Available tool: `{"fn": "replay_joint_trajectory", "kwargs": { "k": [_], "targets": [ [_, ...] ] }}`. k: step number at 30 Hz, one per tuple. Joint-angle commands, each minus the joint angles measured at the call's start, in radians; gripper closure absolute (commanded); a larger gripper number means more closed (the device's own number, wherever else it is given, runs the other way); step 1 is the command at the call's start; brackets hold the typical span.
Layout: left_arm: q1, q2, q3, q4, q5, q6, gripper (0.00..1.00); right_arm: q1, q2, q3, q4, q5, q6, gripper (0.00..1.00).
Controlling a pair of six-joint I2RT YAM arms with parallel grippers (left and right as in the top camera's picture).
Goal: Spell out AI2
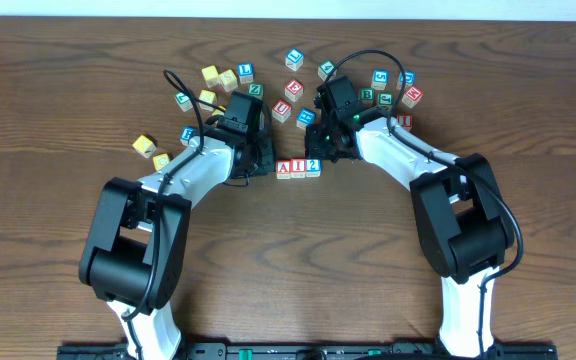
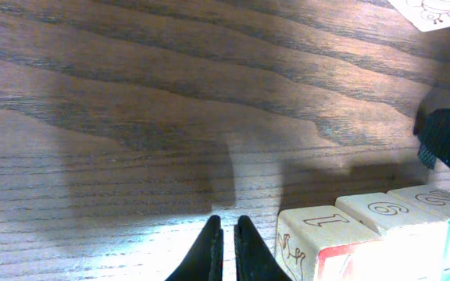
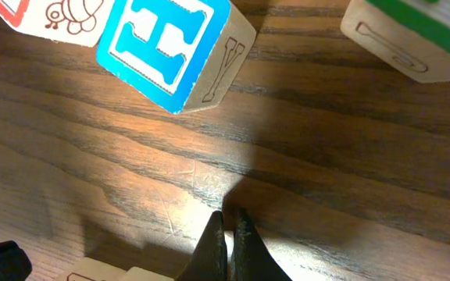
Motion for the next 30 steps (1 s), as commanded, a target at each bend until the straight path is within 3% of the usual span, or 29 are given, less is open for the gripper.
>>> {"fn": "replay_joint_trajectory", "kwargs": {
  "k": [1,30],
  "targets": [
    [0.003,0.014,-0.008,-0.003,-0.014,-0.008,0.93,0.011,0.006,0.013,-0.01,-0.007,0.003,0.99],
    [0.005,0.013,-0.006,0.007,-0.033,-0.004,0.92,-0.002,-0.002,0.013,0.009,-0.018,0.008,0.99]
  ]
}}
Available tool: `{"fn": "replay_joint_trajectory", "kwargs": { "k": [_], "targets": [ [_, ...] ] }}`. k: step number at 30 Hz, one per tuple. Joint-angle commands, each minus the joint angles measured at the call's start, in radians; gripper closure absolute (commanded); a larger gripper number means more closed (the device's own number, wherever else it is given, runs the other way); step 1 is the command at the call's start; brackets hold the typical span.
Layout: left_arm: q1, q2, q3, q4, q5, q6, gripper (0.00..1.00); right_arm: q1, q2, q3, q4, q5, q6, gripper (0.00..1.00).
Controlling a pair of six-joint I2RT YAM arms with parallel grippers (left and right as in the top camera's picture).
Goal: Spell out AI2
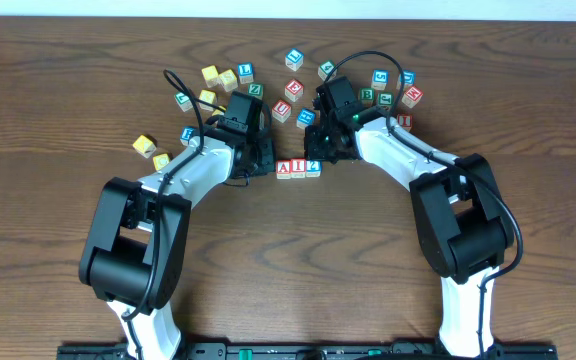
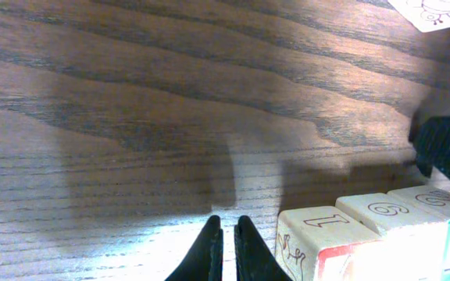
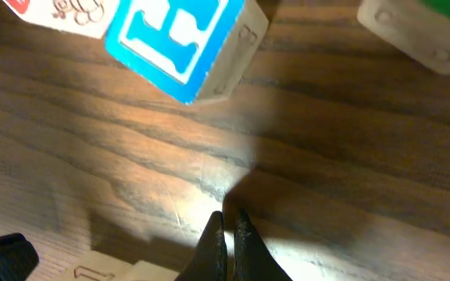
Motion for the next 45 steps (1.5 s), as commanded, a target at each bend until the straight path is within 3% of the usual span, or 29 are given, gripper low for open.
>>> {"fn": "replay_joint_trajectory", "kwargs": {
  "k": [1,10,21,24,25,28,29,30,31,32,45],
  "targets": [
    [0.01,0.009,-0.001,0.005,-0.031,0.003,0.92,-0.012,-0.012,0.011,0.021,-0.003,0.007,0.99],
    [0.107,-0.098,0.14,-0.128,-0.032,0.14,0.92,-0.123,-0.201,0.028,-0.014,-0.002,-0.032,0.93],
    [0.287,-0.395,0.198,-0.208,-0.04,0.193,0.91,-0.312,-0.535,0.028,-0.267,0.002,-0.092,0.86],
    [0.336,-0.467,0.198,-0.23,-0.04,0.193,0.76,-0.373,-0.611,0.028,-0.352,0.002,-0.142,0.77],
    [0.348,-0.485,0.198,-0.236,-0.039,0.193,0.74,-0.39,-0.633,0.028,-0.38,0.002,-0.159,0.66],
    [0.378,-0.536,0.198,-0.252,-0.039,0.193,0.67,-0.44,-0.698,0.028,-0.462,0.002,-0.208,0.5],
    [0.385,-0.552,0.198,-0.256,-0.039,0.193,0.6,-0.456,-0.72,0.028,-0.485,0.002,-0.216,0.42],
    [0.39,-0.563,0.197,-0.26,-0.039,0.194,0.44,-0.47,-0.741,0.028,-0.505,0.002,-0.223,0.29],
    [0.394,-0.573,0.197,-0.265,-0.039,0.193,0.18,-0.486,-0.764,0.028,-0.528,0.002,-0.227,0.12],
    [0.394,-0.579,0.197,-0.268,-0.039,0.193,0.02,-0.5,-0.787,0.028,-0.55,0.002,-0.227,0.01],
    [0.393,-0.582,0.195,-0.293,-0.039,0.193,0.03,-0.598,-1.037,0.027,-0.71,0.054,-0.226,0.01]
  ]
}}
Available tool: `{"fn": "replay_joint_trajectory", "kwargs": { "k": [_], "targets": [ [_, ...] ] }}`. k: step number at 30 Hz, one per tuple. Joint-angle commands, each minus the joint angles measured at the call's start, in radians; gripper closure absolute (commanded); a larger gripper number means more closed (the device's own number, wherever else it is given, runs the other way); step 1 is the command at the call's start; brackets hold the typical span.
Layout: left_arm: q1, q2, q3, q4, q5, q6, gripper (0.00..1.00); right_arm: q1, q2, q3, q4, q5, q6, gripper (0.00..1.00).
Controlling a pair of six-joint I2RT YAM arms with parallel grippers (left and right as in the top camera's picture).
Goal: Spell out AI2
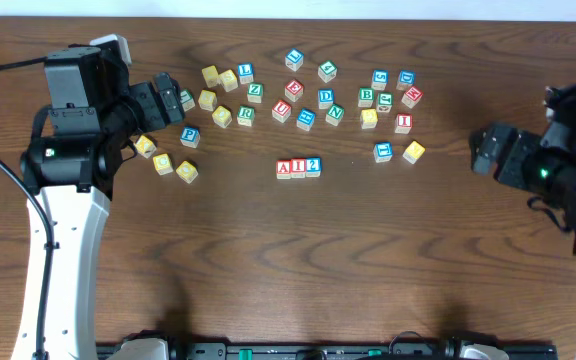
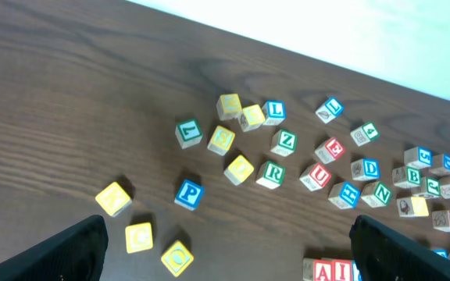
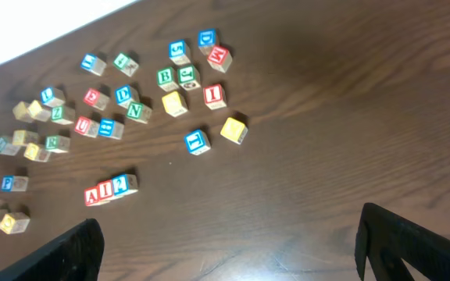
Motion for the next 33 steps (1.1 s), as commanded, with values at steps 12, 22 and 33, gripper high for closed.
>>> {"fn": "replay_joint_trajectory", "kwargs": {
  "k": [12,22,33],
  "targets": [
    [0.004,-0.002,0.017,-0.014,-0.006,0.006,0.02,-0.006,-0.063,0.013,-0.02,0.014,-0.014,0.01],
    [0.004,-0.002,0.017,-0.014,-0.006,0.006,0.02,-0.006,-0.086,-0.026,0.032,0.015,-0.052,0.01],
    [0.004,-0.002,0.017,-0.014,-0.006,0.006,0.02,0.093,-0.492,-0.582,0.525,0.128,-0.148,0.01]
  ]
}}
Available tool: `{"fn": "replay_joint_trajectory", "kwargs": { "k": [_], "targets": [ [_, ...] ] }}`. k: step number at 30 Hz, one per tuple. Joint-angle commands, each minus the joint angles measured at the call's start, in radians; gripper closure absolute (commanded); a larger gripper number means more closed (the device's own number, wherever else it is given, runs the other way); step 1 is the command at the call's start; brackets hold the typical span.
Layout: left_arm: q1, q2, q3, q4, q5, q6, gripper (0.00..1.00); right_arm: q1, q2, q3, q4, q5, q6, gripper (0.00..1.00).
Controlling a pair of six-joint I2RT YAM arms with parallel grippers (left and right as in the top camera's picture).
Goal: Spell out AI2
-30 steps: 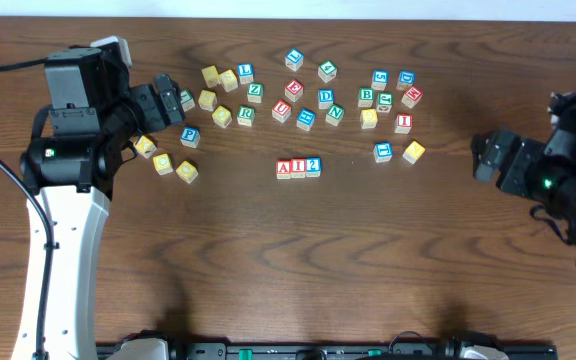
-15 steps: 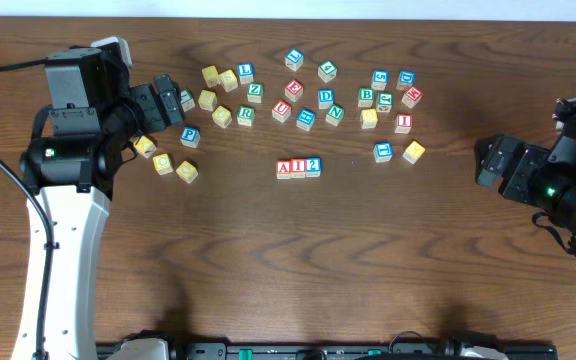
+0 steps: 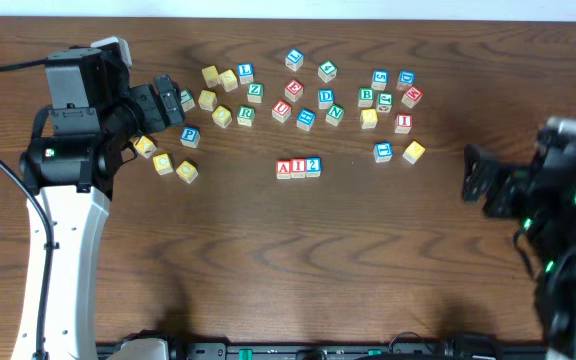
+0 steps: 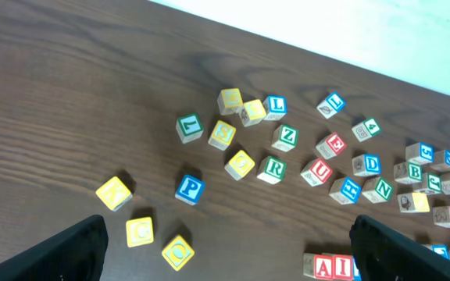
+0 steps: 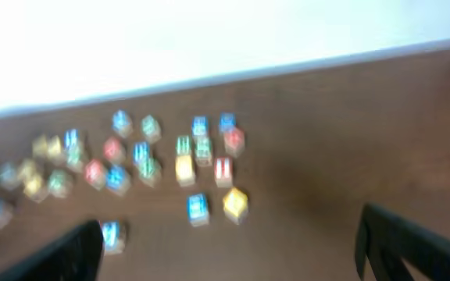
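Three blocks stand in a touching row at the table's middle: red A (image 3: 284, 168), red I (image 3: 298, 167), blue 2 (image 3: 312, 166). The left wrist view shows the A (image 4: 322, 268) and I (image 4: 341, 268) at its bottom edge, with the 2 hidden behind a finger. High at the far left, my left gripper (image 3: 168, 105) is open wide and empty, well clear of the row. My right gripper (image 3: 478, 178) is off to the right, also open and empty. The right wrist view is blurred, so the row cannot be made out there.
Many loose letter blocks lie scattered along the back of the table (image 3: 298, 90). A few yellow ones (image 3: 163, 162) sit near the left gripper. A blue block (image 3: 383, 151) and a yellow block (image 3: 414, 151) lie right of the row. The table's far edge (image 4: 350, 58) borders white.
The right arm has pulled back toward the near right, and its camera now looks more level and is blurred. The left arm and the blocks have barely changed. Both grippers are still open.
First both grippers were shut and low at the table, one at each end of the A I 2 row, and stayed so a second later. Then both arms were drawn off to the sides with grippers open, the row left standing; now the right arm is further back.
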Motion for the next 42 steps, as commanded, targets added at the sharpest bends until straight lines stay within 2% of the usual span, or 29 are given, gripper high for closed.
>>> {"fn": "replay_joint_trajectory", "kwargs": {
  "k": [1,9,16,25,29,42],
  "targets": [
    [0.004,-0.002,0.017,-0.001,-0.006,0.006,0.02,0.013,-0.126,-0.191,0.09,0.057,-0.043,0.01],
    [0.004,-0.002,0.017,-0.001,-0.006,0.006,0.02,0.034,-0.402,-0.619,0.397,0.068,-0.045,0.01],
    [0.004,-0.002,0.017,-0.001,-0.006,0.006,0.03,0.067,-0.573,-0.873,0.584,0.075,-0.045,0.01],
    [0.004,-0.002,0.017,-0.001,-0.006,0.006,0.03,0.071,-0.682,-1.011,0.621,0.074,-0.045,0.01],
    [0.004,-0.002,0.017,-0.001,-0.006,0.006,0.03,0.072,-0.728,-1.013,0.628,0.075,-0.049,0.01],
    [0.004,-0.002,0.017,-0.001,-0.006,0.006,0.02,0.072,-0.728,-1.014,0.63,0.071,-0.048,0.01]
  ]
}}
